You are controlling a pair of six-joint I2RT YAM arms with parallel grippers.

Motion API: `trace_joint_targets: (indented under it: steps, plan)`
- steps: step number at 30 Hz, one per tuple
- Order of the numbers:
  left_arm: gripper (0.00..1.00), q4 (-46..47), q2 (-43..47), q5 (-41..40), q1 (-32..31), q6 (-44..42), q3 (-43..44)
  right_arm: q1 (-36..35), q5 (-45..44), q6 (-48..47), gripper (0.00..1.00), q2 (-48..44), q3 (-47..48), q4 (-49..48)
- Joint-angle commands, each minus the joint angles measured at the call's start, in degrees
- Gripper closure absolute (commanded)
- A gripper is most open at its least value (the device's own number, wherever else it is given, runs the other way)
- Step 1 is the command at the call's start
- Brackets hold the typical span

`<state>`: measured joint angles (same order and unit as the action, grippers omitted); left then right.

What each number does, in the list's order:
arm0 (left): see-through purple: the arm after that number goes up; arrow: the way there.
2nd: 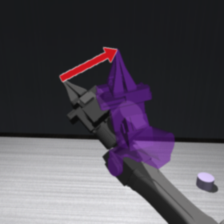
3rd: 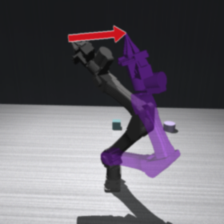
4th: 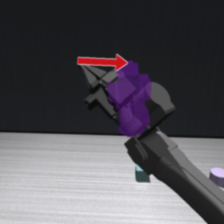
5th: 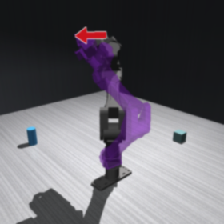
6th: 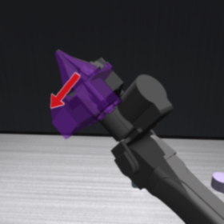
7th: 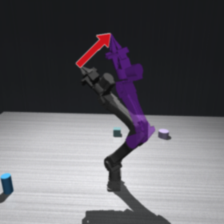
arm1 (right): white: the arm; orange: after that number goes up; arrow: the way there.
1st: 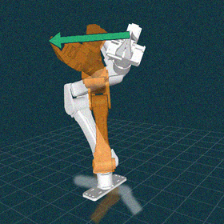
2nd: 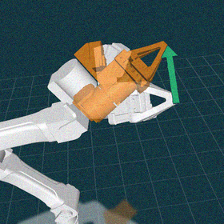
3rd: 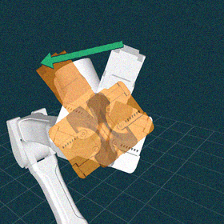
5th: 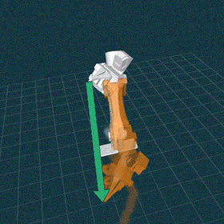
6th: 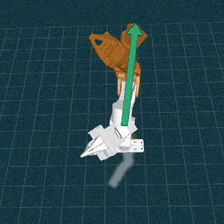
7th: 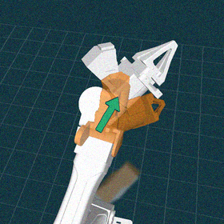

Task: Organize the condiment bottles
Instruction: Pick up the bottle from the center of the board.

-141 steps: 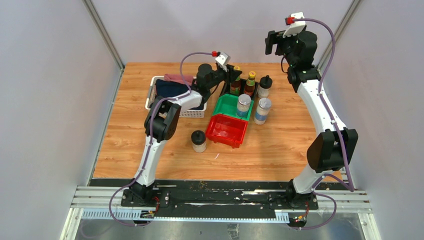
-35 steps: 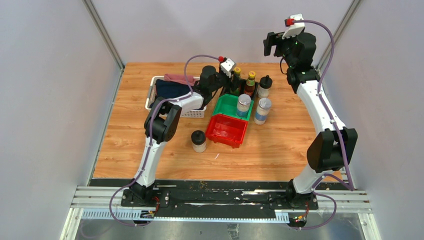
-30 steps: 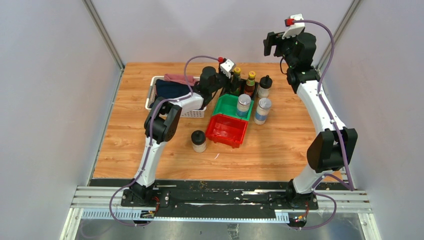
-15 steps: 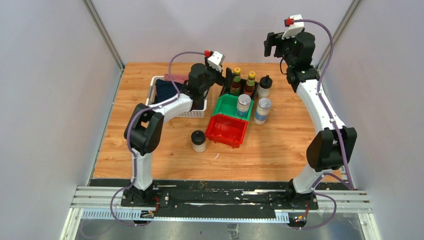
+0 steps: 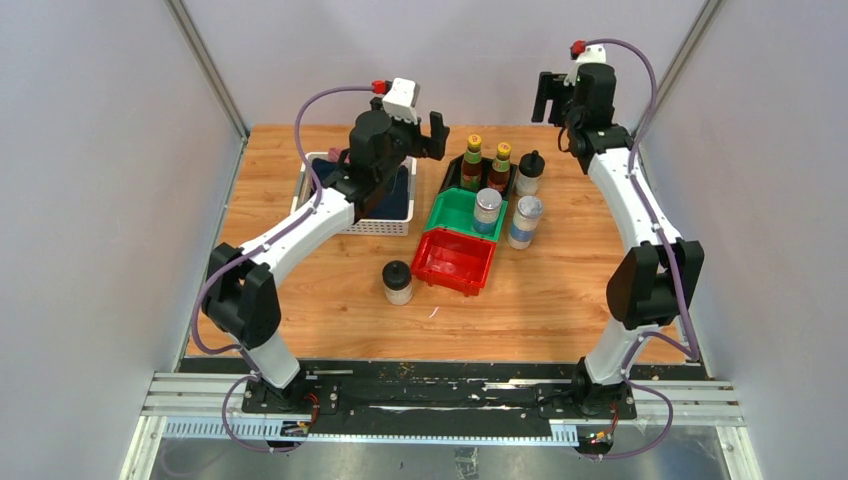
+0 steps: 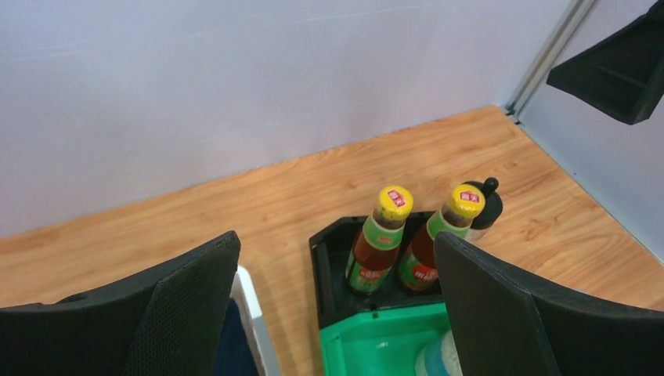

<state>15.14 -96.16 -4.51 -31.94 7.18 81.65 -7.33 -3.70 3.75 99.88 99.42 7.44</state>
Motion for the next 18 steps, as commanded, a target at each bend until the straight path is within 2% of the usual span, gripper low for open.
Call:
trace_joint_targets:
  steps: [1,10,18]
  plan:
    - [0.00,-9.3,2.8,-4.9,-0.4,2.7,-0.8,0.2,-3.7,2.1,0.13,0.9,-2.0,4.4]
    - [0.01,-17.9,1.7,-7.7,-0.4,9.1,3.5,0.2,-4.9,3.5,0.13,1.8,-5.8,5.6]
    - [0.01,-19.3,1.3,-8.5,-0.4,10.7,3.9,0.1,-3.1,7.1,0.14,2.1,-9.2,4.7]
